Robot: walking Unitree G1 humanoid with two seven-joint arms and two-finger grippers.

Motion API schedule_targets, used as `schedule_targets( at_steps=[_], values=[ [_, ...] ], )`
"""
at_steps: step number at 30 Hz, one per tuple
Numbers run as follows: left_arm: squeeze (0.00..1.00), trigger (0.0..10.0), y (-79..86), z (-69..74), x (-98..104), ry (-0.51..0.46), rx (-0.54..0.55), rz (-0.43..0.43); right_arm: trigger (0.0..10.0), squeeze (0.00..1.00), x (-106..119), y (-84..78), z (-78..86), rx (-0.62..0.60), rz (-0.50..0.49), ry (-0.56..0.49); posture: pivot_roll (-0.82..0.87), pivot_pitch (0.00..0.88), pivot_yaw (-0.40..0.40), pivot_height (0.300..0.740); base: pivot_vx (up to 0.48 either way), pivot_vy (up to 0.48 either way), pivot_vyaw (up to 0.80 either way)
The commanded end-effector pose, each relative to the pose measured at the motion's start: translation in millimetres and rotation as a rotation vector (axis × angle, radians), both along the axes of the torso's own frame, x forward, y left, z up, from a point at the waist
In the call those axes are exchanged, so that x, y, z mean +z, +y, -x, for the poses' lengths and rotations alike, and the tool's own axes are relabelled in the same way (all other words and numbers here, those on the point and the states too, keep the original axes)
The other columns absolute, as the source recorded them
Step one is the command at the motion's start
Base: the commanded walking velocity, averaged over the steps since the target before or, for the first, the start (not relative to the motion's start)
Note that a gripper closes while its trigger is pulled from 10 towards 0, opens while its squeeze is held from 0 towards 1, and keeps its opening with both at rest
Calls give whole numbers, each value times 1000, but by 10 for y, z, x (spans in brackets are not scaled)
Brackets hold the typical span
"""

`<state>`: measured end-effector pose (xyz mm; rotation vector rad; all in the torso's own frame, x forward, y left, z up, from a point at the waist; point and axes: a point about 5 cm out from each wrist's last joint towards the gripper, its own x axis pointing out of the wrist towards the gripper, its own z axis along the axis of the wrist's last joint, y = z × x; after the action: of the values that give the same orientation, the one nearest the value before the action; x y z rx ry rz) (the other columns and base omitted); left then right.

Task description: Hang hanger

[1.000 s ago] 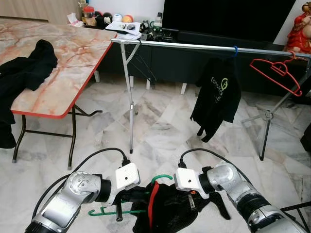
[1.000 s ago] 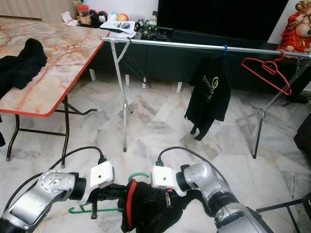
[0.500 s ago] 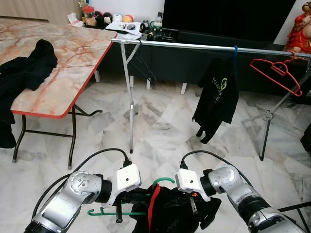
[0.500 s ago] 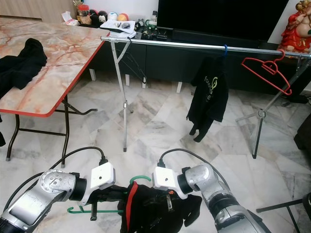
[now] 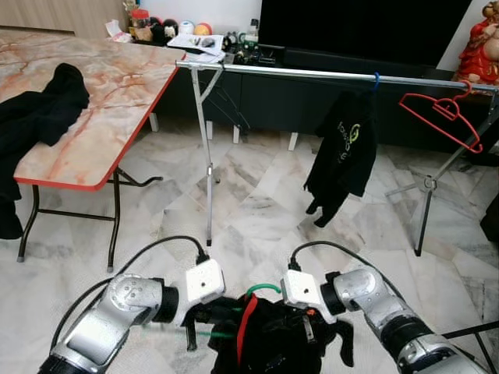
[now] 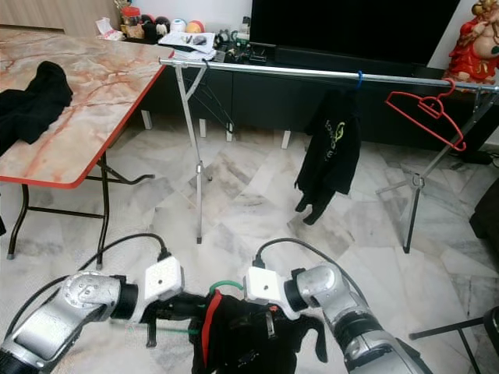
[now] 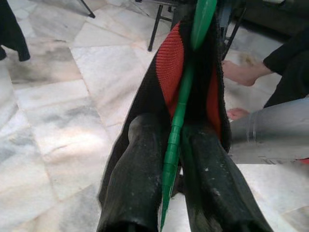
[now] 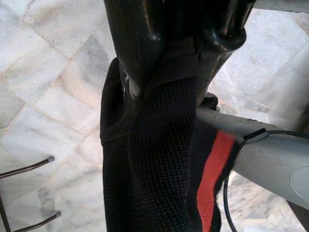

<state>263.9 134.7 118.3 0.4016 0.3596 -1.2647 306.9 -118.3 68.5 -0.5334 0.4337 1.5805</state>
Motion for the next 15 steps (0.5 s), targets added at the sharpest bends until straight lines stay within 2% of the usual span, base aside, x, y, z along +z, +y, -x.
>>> schedule_targets(
  at_steps=[1, 6, 10, 13, 14, 15],
  values=[
    [1000, 10000, 17, -38, 240, -91, -8, 48, 0, 0, -151, -70, 104, 13, 67, 51, 114, 124, -102, 740, 0, 0, 0],
    [1000, 10000, 73, 38, 226, -62, -56, 34, 0, 0, -229, -111, 128, -24, 109, 42, 118, 126, -102, 740, 0, 0, 0],
    [1000, 10000, 157, 52, 215, -52, -38, 22, 0, 0, -292, -189, 148, -77, 136, 45, 119, 128, -99, 740, 0, 0, 0],
    [1000, 10000, 266, 3, 210, -73, 54, 26, 0, 0, -349, -290, 92, -236, 180, -18, 117, 130, -99, 740, 0, 0, 0],
    [1000, 10000, 266, 3, 210, -73, 54, 26, 0, 0, -349, -290, 92, -236, 180, -18, 117, 130, -99, 740, 0, 0, 0],
    [1000, 10000, 344, -89, 188, -114, 165, 39, 0, 0, -373, -361, 28, -384, 204, -74, 118, 130, -98, 740, 0, 0, 0]
  ],
)
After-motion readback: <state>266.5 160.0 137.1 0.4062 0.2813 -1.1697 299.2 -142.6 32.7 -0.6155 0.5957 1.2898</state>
